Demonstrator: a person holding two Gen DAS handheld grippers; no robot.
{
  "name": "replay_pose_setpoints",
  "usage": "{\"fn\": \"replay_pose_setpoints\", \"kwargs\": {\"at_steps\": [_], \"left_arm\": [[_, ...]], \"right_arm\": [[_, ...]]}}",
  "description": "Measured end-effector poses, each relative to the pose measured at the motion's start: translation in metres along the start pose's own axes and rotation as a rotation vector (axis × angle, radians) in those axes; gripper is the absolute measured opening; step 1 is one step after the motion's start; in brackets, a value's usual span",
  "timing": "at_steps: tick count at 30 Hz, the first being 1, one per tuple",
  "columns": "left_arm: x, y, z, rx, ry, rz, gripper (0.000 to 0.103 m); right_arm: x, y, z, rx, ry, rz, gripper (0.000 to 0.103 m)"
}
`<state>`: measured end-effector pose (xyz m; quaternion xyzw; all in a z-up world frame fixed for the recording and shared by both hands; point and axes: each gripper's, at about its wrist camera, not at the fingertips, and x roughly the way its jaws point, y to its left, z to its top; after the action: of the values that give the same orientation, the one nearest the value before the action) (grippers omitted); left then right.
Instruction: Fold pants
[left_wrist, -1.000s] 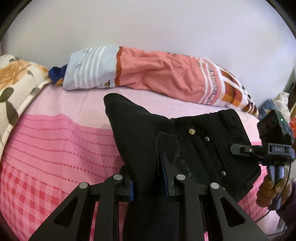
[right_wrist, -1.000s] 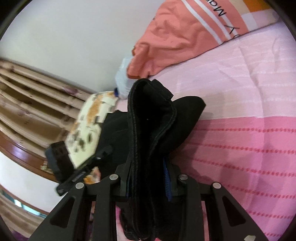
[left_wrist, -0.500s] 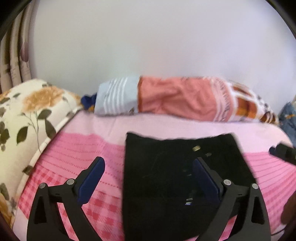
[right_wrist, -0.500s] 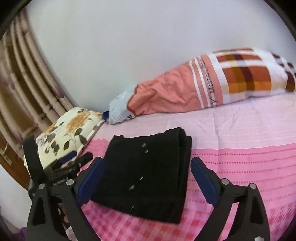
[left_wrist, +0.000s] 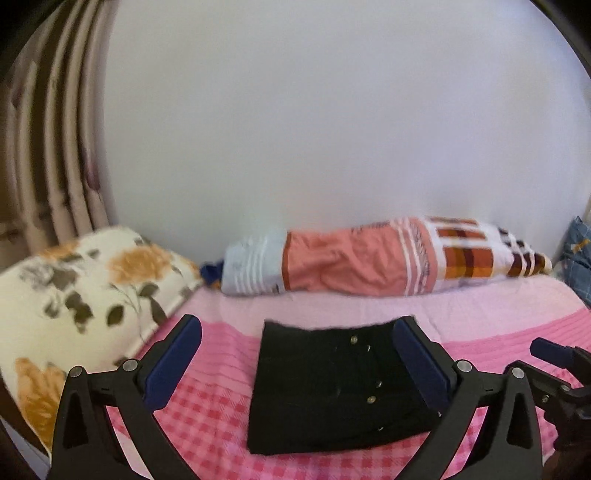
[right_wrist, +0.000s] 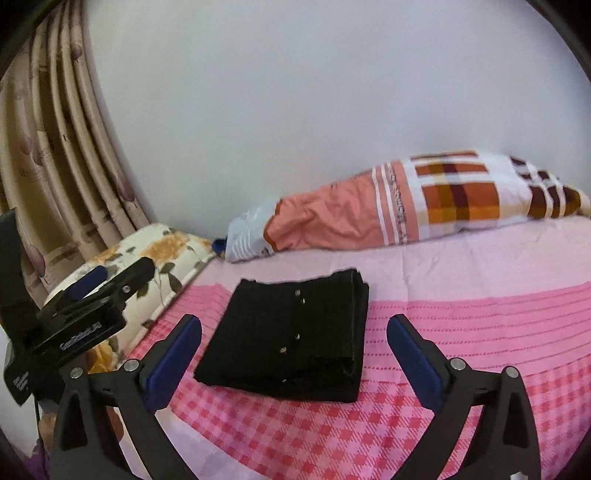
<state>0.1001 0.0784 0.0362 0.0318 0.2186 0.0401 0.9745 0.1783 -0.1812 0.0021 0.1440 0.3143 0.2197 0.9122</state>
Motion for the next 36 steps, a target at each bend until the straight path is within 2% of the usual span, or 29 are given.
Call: {"fn": "replay_pose_setpoints", "kwargs": {"at_steps": [4,6,9,14,15,22,28,33,36], "left_arm": [[-0.047,0.006,0.007,-0.1,-0.145,0.058,0.103],[-0.062,0.014,0.008,-0.153,-0.169,0.038,0.103],[-0.07,0.024,0.013,-0.185,-0.122,-0.013,0.103],[-0.08,0.037,0.009,-0.214,-0.087,-0.139,0.103],[-0.081,0.037,0.008,-0.217,-0.083,-0.144,0.103],[-0.085,0.028,0.007,-0.141,-0.03,-0.054,0.103],[-0.089,0.01,-0.003,-0.039,-0.013,0.069,0.103],[-0.093,0.002,-0.009,-0.024,-0.005,0.063,0.103],[-0.09,0.002,-0.011,-0.046,0.024,0.001,0.103]], "right_arm": [[-0.023,0.004,0.005,0.005,-0.036,0.011,0.102],[-0.032,0.007,0.005,0.002,-0.045,0.016,0.102],[-0.04,0.01,0.002,-0.001,-0.042,0.026,0.102],[-0.049,0.014,-0.004,0.0,-0.034,0.035,0.102],[-0.052,0.014,-0.004,0.003,-0.036,0.035,0.102],[-0.058,0.021,-0.01,-0.006,-0.025,0.04,0.102],[-0.063,0.023,-0.011,-0.009,-0.028,0.042,0.102],[-0.064,0.02,-0.013,0.003,-0.016,0.043,0.102],[-0.063,0.019,-0.015,0.011,-0.007,0.041,0.102]]}}
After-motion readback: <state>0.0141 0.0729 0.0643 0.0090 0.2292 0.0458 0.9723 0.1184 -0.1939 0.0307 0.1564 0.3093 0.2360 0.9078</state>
